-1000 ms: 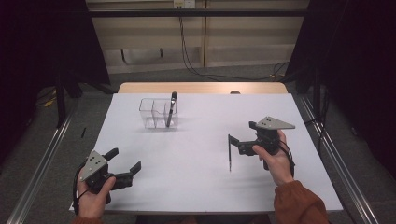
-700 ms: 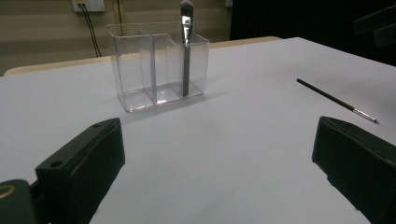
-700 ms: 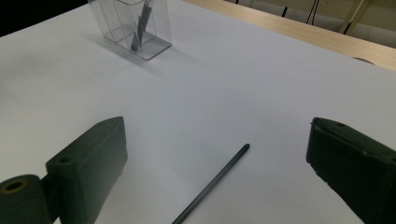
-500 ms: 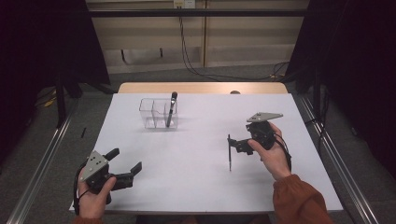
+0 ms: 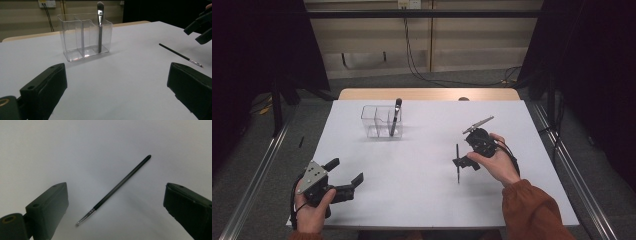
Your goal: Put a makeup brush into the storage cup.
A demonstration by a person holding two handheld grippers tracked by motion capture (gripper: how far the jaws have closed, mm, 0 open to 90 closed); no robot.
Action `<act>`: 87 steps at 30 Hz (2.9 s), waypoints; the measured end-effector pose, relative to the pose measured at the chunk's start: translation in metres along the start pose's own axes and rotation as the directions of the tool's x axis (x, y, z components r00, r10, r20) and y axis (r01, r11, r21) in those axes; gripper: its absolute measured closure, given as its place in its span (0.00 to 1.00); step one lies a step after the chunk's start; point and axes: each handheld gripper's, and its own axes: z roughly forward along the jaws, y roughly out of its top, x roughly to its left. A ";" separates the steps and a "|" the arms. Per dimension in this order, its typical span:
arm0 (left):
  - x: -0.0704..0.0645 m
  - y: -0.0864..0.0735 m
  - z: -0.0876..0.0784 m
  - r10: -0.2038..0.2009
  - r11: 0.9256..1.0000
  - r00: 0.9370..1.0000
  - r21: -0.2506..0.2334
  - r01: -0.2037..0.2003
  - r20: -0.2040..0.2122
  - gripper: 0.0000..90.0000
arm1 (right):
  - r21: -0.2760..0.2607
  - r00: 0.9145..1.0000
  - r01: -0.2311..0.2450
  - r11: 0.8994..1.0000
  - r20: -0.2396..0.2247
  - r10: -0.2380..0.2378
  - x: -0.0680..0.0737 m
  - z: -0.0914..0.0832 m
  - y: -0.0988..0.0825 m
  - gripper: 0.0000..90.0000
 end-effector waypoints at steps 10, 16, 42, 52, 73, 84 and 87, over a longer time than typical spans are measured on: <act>0.000 0.000 0.000 0.011 1.000 1.000 0.004 -0.011 -0.011 0.03 | 0.156 1.000 -0.007 0.988 0.006 0.006 -0.003 0.005 0.009 0.11; -0.001 0.001 0.000 0.019 1.000 1.000 0.008 -0.019 -0.006 0.03 | 0.212 1.000 0.007 0.977 0.002 -0.008 0.004 0.013 0.017 0.18; 0.000 0.000 0.002 0.036 0.999 0.999 0.035 -0.036 0.002 0.03 | 0.437 0.999 0.036 0.899 0.014 -0.047 0.019 0.051 0.021 0.46; -0.001 0.000 0.003 0.048 0.998 0.999 0.037 -0.049 0.012 0.03 | 0.490 0.997 0.054 0.870 0.029 -0.078 0.021 0.054 0.027 0.53; -0.001 -0.001 0.002 0.047 0.998 0.999 0.044 -0.047 0.000 0.03 | 0.513 0.998 0.027 0.858 0.031 -0.050 0.010 0.051 0.029 0.91; -0.001 0.000 0.005 0.052 0.997 0.999 0.048 -0.052 0.001 0.03 | 0.509 0.999 0.024 0.861 0.018 -0.039 0.006 0.051 0.028 0.97; -0.001 0.000 0.006 0.052 0.997 0.999 0.048 -0.052 0.004 0.03 | 0.504 0.999 0.024 0.864 0.006 -0.031 0.004 0.051 0.027 0.97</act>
